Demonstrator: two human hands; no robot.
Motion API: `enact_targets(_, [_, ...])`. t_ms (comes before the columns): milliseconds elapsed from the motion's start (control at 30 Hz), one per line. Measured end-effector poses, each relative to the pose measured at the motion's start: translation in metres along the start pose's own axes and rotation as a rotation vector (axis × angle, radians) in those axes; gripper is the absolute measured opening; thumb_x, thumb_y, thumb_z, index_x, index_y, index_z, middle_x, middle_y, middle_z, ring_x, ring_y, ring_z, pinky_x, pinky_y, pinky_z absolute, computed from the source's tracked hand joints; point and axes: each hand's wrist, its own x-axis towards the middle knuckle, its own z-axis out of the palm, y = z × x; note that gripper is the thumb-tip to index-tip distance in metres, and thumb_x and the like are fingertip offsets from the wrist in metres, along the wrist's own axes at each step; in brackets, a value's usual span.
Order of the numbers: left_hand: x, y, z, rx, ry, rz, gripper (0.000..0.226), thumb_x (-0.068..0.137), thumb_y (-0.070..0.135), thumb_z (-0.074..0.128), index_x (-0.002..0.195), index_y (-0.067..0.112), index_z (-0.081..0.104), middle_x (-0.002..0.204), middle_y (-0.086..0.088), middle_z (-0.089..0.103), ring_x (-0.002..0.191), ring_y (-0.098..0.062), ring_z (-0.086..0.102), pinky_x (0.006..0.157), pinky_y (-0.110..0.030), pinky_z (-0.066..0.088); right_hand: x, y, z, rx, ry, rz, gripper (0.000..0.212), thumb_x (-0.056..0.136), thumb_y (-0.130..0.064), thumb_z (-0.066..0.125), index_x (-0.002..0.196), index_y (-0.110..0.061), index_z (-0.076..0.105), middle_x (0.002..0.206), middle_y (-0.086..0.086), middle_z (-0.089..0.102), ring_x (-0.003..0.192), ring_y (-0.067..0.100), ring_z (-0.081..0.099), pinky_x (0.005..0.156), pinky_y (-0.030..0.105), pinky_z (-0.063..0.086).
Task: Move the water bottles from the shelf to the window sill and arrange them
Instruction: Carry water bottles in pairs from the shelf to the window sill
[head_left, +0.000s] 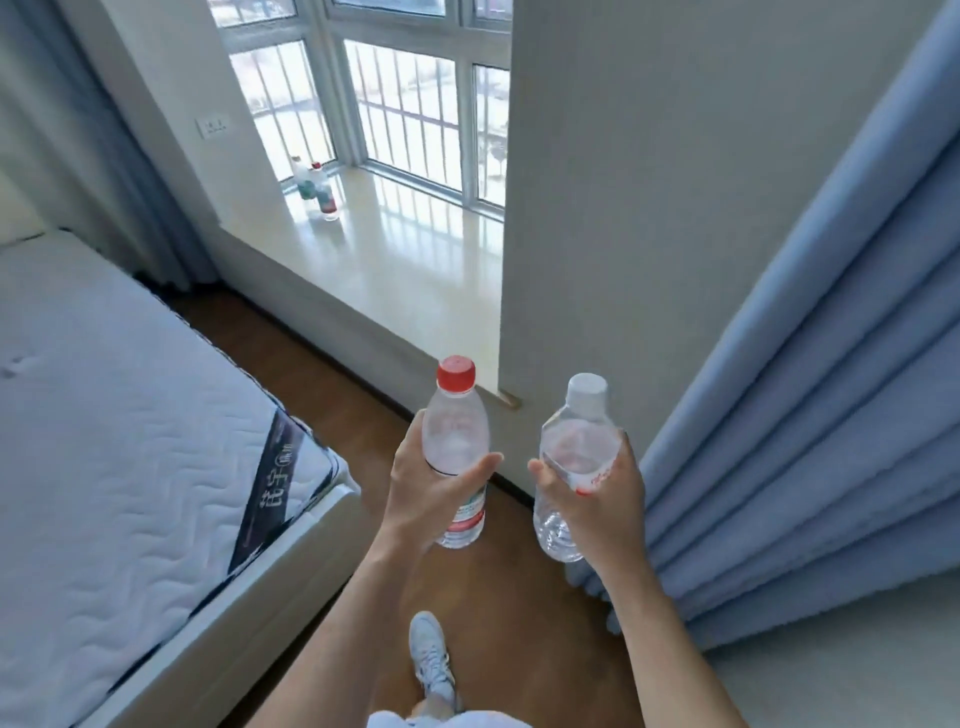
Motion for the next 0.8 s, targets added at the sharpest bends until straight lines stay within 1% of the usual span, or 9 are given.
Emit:
enact_targets(100, [0.031, -0.017, -0.033, 0.032, 0.083, -0.012, 0.051, 0.066, 0.052, 0.083, 0.104, 0.055, 0.049, 0.097, 0.022, 0.063, 0.096, 0.004, 0.063, 0.07, -0.01, 0.051, 0.026, -0.01, 0.05, -0.042, -0.081, -0.021, 0.068, 0.055, -0.066, 0.072, 0.111, -0.035, 0.049, 0.099, -0.024, 0.059, 0.092, -0.01, 0.057, 0.07, 0.001, 0.041])
enact_targets(167, [0.058, -0.025, -0.053, 0.057, 0.133, -0.017, 0.053, 0.064, 0.057, 0.081, 0.106, 0.049, 0.05, 0.099, 0.019, 0.063, 0.096, 0.003, 0.063, 0.07, -0.009, 0.05, 0.048, -0.015, 0.083, -0.056, -0.137, -0.031, 0.066, 0.06, -0.057, 0.083, 0.111, -0.034, 0.049, 0.099, -0.023, 0.059, 0.091, -0.008, 0.058, 0.071, 0.001, 0.042])
enact_targets(233, [0.088, -0.034, -0.073, 0.049, 0.164, -0.035, 0.052, 0.062, 0.056, 0.079, 0.107, 0.043, 0.053, 0.099, 0.012, 0.065, 0.096, -0.005, 0.065, 0.076, -0.018, 0.054, 0.072, -0.02, 0.116, -0.063, -0.163, -0.025, 0.063, 0.062, -0.049, 0.088, 0.11, -0.033, 0.05, 0.099, -0.02, 0.062, 0.091, -0.002, 0.061, 0.075, 0.009, 0.045])
enact_targets(300, [0.12, -0.045, -0.093, 0.015, 0.187, -0.06, 0.053, 0.062, 0.051, 0.082, 0.106, 0.035, 0.058, 0.097, 0.004, 0.068, 0.095, -0.017, 0.067, 0.082, -0.04, 0.058, 0.098, -0.027, 0.149, -0.052, -0.172, -0.017, 0.063, 0.057, -0.057, 0.082, 0.107, -0.032, 0.053, 0.098, -0.013, 0.066, 0.091, 0.005, 0.065, 0.077, 0.019, 0.049])
enact_targets(367, [0.151, -0.053, -0.113, 0.019, 0.199, -0.064, 0.055, 0.061, 0.05, 0.083, 0.106, 0.031, 0.059, 0.097, 0.001, 0.068, 0.095, -0.021, 0.067, 0.084, -0.049, 0.056, 0.122, -0.034, 0.179, -0.05, -0.177, -0.03, 0.059, 0.055, -0.06, 0.079, 0.102, -0.035, 0.053, 0.094, -0.012, 0.068, 0.088, 0.005, 0.066, 0.075, 0.018, 0.049])
enact_targets(500, [0.205, -0.065, -0.143, 0.041, 0.229, -0.07, 0.055, 0.059, 0.056, 0.08, 0.105, 0.04, 0.055, 0.097, 0.011, 0.066, 0.095, -0.009, 0.065, 0.083, -0.036, 0.057, 0.163, -0.044, 0.228, -0.053, -0.178, -0.055, 0.051, 0.064, -0.035, 0.092, 0.092, -0.041, 0.05, 0.088, -0.019, 0.065, 0.084, -0.006, 0.063, 0.071, 0.011, 0.045])
enact_targets(600, [0.236, -0.074, -0.16, 0.035, 0.238, -0.071, 0.053, 0.06, 0.057, 0.079, 0.104, 0.044, 0.053, 0.096, 0.013, 0.065, 0.095, -0.007, 0.065, 0.08, -0.028, 0.054, 0.186, -0.046, 0.259, -0.055, -0.206, -0.054, 0.05, 0.066, -0.036, 0.091, 0.095, -0.037, 0.051, 0.089, -0.016, 0.065, 0.086, -0.003, 0.062, 0.072, 0.018, 0.048])
enact_targets(700, [0.261, -0.084, -0.172, 0.042, 0.251, -0.08, 0.053, 0.06, 0.057, 0.078, 0.104, 0.046, 0.052, 0.096, 0.014, 0.065, 0.095, -0.005, 0.064, 0.076, -0.019, 0.051, 0.206, -0.043, 0.285, -0.032, -0.257, -0.029, 0.05, 0.066, -0.04, 0.09, 0.099, -0.033, 0.053, 0.091, -0.013, 0.066, 0.086, -0.001, 0.063, 0.071, 0.02, 0.049])
enact_targets(800, [0.284, -0.095, -0.182, 0.079, 0.278, -0.08, 0.052, 0.06, 0.061, 0.076, 0.104, 0.057, 0.047, 0.097, 0.021, 0.062, 0.097, 0.0, 0.061, 0.071, -0.009, 0.048, 0.228, -0.04, 0.313, -0.027, -0.297, -0.028, 0.054, 0.066, -0.043, 0.09, 0.105, -0.029, 0.054, 0.093, -0.012, 0.066, 0.086, 0.001, 0.064, 0.072, 0.023, 0.051])
